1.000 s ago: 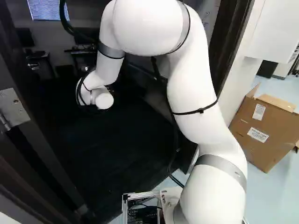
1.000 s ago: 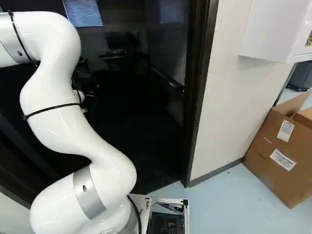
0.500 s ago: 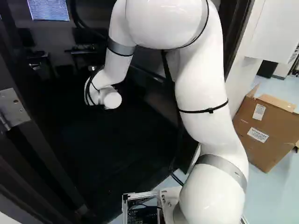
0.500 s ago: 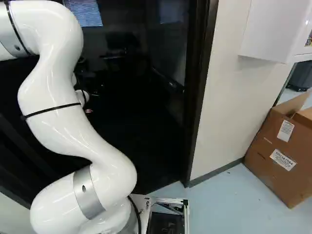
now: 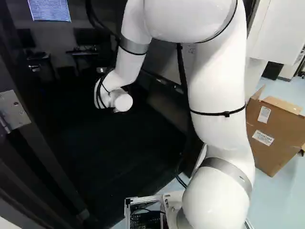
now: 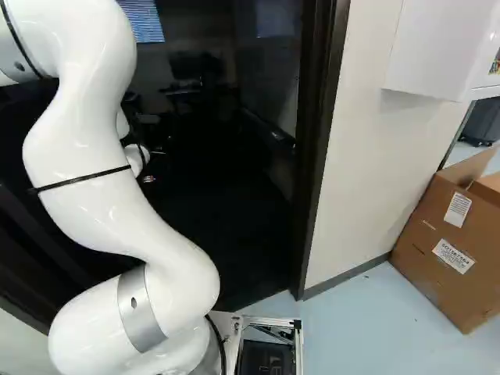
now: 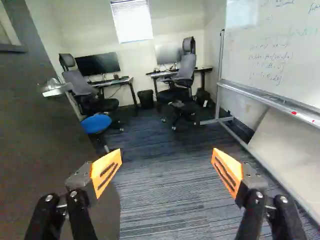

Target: Open the door and move inside

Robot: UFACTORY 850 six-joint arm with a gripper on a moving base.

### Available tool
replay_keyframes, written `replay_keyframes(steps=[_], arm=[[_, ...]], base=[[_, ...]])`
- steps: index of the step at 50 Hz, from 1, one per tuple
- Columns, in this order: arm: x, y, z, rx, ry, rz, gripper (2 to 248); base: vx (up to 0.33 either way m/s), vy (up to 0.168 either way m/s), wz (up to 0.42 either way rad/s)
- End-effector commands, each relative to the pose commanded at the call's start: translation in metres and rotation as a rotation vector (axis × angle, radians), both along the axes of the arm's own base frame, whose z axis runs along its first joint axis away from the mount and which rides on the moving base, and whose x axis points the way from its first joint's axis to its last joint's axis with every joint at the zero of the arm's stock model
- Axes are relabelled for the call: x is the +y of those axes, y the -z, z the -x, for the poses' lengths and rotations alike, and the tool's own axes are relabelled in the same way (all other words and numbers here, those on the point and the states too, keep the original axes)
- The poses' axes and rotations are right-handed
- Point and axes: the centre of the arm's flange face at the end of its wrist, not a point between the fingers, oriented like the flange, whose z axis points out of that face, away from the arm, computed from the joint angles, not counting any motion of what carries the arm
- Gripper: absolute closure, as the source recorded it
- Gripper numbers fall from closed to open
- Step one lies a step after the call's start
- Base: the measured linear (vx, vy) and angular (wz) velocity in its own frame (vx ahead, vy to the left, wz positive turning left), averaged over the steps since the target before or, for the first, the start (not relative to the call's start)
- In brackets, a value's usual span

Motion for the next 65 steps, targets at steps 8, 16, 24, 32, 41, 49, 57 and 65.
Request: replay_keyframes(steps=[8,16,24,32,41,49,57,65], arm=[[-0.013,-0.001,0.006,0.001,0.0,0.009,3],[-0.025,-0.003,0.012,0.001,0.0,0.019,3],[-0.038,-0.004,0.019,0.002,0.0,0.028,3],[-0.05,-0.005,0.026,0.001,-0.004,0.038,3],[-0.064,-0.006,0.034,0.0,-0.007,0.049,3],[-0.075,-0.007,0.038,-0.002,-0.007,0.058,3],[-0.087,-0.007,0.04,-0.003,0.002,0.064,3],[-0.099,-0.007,0.042,-0.003,0.013,0.069,3]], base=[[0.0,0.0,0.0],[0.0,0.0,0.0],[0.0,0.0,0.0],[0.0,0.0,0.0],[0.0,0.0,0.0],[0.0,0.0,0.0],[0.0,0.0,0.0],[0.0,0.0,0.0]])
